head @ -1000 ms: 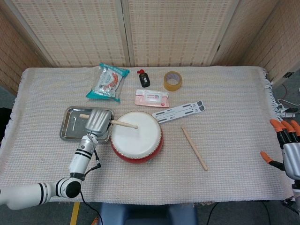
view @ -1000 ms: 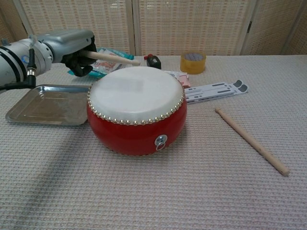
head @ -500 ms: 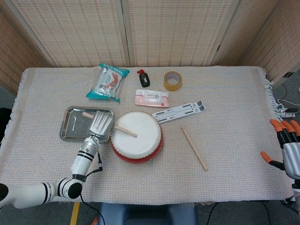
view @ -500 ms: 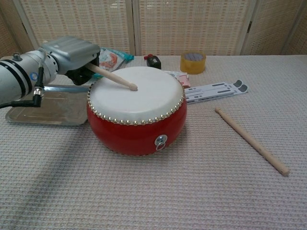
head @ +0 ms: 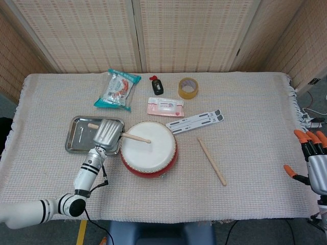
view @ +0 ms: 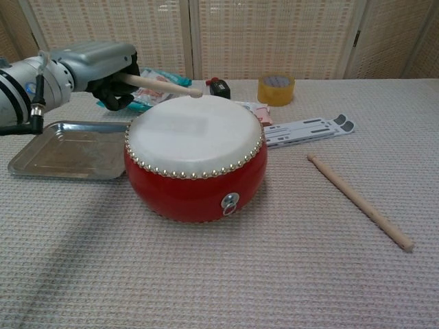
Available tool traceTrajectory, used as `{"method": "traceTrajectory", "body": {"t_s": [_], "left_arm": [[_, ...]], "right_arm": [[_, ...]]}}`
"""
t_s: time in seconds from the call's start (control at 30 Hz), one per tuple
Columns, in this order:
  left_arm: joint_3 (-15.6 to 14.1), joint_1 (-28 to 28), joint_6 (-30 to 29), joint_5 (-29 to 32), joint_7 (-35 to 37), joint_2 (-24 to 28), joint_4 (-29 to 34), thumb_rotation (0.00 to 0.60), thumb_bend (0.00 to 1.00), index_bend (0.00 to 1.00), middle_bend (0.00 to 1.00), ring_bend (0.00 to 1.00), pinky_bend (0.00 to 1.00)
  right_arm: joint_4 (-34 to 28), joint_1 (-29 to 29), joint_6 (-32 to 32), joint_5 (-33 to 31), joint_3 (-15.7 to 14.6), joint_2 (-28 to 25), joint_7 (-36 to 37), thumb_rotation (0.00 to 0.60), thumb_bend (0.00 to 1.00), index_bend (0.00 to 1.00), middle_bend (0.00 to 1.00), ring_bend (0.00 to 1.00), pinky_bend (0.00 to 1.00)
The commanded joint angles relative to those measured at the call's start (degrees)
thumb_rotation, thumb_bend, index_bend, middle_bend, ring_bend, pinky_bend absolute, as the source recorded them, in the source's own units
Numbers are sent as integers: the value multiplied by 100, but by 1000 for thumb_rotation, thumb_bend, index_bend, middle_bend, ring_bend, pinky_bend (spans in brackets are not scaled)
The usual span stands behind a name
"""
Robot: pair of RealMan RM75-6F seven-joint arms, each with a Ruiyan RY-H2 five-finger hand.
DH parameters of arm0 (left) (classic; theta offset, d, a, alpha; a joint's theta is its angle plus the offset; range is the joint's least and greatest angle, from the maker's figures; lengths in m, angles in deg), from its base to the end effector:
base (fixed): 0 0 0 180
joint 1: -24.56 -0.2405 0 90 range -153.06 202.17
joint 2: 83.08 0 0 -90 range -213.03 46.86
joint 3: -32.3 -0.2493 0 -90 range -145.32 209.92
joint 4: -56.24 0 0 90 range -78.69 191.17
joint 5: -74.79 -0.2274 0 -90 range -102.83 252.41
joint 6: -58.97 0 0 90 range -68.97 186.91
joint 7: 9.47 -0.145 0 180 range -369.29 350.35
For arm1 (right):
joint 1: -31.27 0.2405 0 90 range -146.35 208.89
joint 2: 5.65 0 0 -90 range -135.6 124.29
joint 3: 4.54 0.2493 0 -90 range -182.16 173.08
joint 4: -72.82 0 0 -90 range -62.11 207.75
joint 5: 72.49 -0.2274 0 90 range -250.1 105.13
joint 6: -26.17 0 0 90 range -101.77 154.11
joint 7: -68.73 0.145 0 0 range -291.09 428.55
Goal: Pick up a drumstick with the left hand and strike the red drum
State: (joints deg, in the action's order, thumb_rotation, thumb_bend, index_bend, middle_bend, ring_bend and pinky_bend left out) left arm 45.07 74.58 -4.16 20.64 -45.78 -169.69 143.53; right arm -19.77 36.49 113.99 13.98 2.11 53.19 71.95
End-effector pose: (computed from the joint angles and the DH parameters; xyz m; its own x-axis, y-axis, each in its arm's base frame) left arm -0.0998 0.3776 0.0023 0.5845 0.0348 0.8107 0.7705 -0.3371 -0.5411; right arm -0.3062 -0.1993 0.1849 0.4153 0.1192 0.9018 -0.9063 -0.0311 0.4215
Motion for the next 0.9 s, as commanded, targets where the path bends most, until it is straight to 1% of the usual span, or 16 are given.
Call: {"method": "traceTrajectory", "body": {"t_s": [0.03, 0.07, 0.13, 0.27, 0.33, 0.4, 0.5, 0.57, 0.6, 0.67, 0.77, 0.83, 0.9], "left_arm": [[-401, 114, -39, -207, -845, -254, -535, 600, 710, 985, 1000, 991, 1000], [-409, 108, -50, -180, -908, -275, -537, 600, 710, 985, 1000, 991, 1000], [-282, 60, -54, -76, -702, -254, -397, 600, 710, 986, 1000, 991, 1000], [331, -180, -24, 188, 603, -20, 194, 600, 709, 986, 1000, 991, 1000], [474, -238, 1, 199, 930, 98, 330, 600, 709, 986, 1000, 991, 1000], [523, -265, 41, 210, 1093, 165, 393, 600, 708, 986, 1000, 991, 1000], [465, -250, 229, 249, 1199, 176, 381, 600, 708, 986, 1000, 991, 1000], [321, -198, 316, 200, 1045, 139, 255, 600, 708, 986, 1000, 991, 1000], [233, -166, 291, 124, 893, 99, 152, 600, 708, 986, 1000, 991, 1000], [-53, -75, 121, -189, 316, -37, -195, 600, 708, 986, 1000, 991, 1000], [-279, -20, -55, -393, -232, -252, -507, 600, 709, 987, 1000, 991, 1000], [-336, -9, -63, -397, -411, -308, -571, 600, 708, 987, 1000, 991, 1000], [-300, -21, 11, -270, -409, -301, -475, 600, 709, 988, 1000, 991, 1000]], "right_arm": [[3, 2, -3, -4, 1, -1, 2, 600, 193, 0, 112, 0, 24], [5, 3, -6, -6, 1, 1, 5, 600, 193, 0, 112, 0, 24], [7, 5, -10, -8, 1, 4, 6, 600, 193, 0, 112, 0, 24], [8, 3, -8, -13, 1, 7, 1, 600, 193, 0, 112, 0, 23], [8, 2, -9, -21, 3, 6, 1, 600, 193, 0, 112, 0, 23], [7, 3, -12, -24, 3, 5, 0, 600, 193, 0, 112, 0, 23], [17, 8, -25, -33, 3, 17, 7, 600, 194, 0, 112, 0, 23], [29, 12, -39, -40, 1, 25, 14, 600, 193, 0, 112, 0, 23], [32, 13, -43, -42, 1, 26, 15, 600, 193, 0, 112, 0, 23], [35, 15, -47, -49, 4, 24, 14, 600, 193, 0, 112, 0, 23], [31, 17, -45, -48, 6, 18, 11, 600, 194, 0, 112, 0, 23], [33, 20, -52, -54, 7, 21, 13, 600, 194, 0, 112, 0, 24], [41, 21, -58, -56, 5, 28, 21, 600, 193, 0, 112, 0, 24]]}}
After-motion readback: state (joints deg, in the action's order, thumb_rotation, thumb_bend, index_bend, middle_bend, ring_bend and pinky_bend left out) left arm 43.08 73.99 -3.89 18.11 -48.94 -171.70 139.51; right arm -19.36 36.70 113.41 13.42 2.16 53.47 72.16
